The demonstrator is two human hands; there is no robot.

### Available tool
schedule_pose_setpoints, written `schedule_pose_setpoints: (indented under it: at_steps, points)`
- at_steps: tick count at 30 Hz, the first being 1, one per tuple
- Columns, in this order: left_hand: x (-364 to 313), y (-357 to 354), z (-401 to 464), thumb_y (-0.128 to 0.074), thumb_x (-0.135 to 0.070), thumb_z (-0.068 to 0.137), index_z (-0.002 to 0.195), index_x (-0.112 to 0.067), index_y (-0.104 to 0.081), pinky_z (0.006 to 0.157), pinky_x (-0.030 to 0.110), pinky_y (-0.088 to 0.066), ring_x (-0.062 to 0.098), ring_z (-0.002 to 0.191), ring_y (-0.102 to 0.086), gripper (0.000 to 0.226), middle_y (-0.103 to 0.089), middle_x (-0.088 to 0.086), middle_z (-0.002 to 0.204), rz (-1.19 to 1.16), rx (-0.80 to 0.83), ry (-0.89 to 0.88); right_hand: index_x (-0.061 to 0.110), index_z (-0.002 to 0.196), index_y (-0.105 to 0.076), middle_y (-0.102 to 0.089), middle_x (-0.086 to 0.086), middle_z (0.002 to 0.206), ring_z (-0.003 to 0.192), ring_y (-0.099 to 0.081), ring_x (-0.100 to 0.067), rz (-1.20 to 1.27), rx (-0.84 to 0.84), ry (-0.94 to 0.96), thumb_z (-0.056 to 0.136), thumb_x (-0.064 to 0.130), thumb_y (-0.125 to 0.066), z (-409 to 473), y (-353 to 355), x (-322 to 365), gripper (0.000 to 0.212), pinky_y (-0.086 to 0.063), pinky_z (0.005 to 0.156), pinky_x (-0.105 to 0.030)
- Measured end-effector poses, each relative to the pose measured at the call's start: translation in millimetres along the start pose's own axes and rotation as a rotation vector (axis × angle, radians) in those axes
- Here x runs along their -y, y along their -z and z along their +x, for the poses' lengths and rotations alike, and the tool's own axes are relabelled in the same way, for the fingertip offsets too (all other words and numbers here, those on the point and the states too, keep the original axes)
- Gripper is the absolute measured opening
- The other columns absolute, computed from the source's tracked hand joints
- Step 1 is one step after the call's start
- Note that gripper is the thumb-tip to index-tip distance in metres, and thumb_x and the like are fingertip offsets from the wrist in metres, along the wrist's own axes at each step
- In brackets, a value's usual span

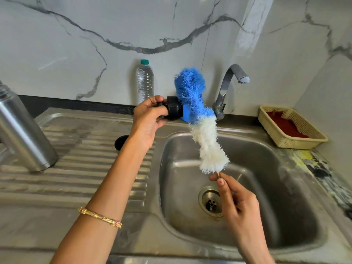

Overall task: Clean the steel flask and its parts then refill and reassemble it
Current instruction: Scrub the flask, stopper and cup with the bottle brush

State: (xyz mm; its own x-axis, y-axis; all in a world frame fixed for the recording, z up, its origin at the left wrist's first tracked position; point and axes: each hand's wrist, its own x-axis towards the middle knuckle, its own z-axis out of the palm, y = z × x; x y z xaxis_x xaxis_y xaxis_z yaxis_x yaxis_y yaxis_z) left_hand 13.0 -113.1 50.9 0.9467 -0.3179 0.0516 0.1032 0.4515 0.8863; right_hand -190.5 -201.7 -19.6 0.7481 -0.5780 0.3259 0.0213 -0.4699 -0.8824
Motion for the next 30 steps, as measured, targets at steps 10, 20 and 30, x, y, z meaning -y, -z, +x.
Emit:
schedule_pose_setpoints:
  at_steps: [10, 20, 30]
  points:
    - [22, 20, 3, -0.069, 0.012, 0.071, 0.098, -0.02, -0.067, 0.089, 0.029, -0.051, 0.014, 0.087, -0.063, 0.041, -0.067, 0.008, 0.101, 0.129, -0.172, -0.133, 0.067, 0.079, -0.055, -0.067, 0.006, 0.074, 0.066, -0.06, -0.012, -0.195, 0.002, -0.01, 0.078, 0.074, -0.037, -12, -2, -12, 0.019, -0.041, 0.058, -0.011]
    - [27, 15, 9, -0.04, 0.019, 0.077, 0.083, -0.013, -0.059, 0.08, 0.031, -0.053, 0.018, 0.087, -0.058, 0.038, -0.058, 0.006, 0.088, -0.145, -0.183, 0.03, 0.062, 0.075, -0.058, -0.063, 0.005, 0.062, 0.051, -0.051, -0.014, -0.201, 0.043, -0.028, 0.083, 0.048, -0.047, -8, -10, -9, 0.02, -0.037, 0.051, -0.017]
    - [36, 27, -2, -0.068, 0.009, 0.074, 0.103, -0.019, -0.062, 0.086, 0.026, -0.053, 0.009, 0.09, -0.063, 0.04, -0.066, -0.001, 0.099, 0.331, -0.029, -0.224, 0.05, 0.076, -0.063, -0.064, 0.022, 0.067, 0.057, -0.057, -0.002, -0.203, 0.014, -0.016, 0.087, 0.048, -0.05, -7, -5, -14, 0.017, -0.039, 0.055, -0.012]
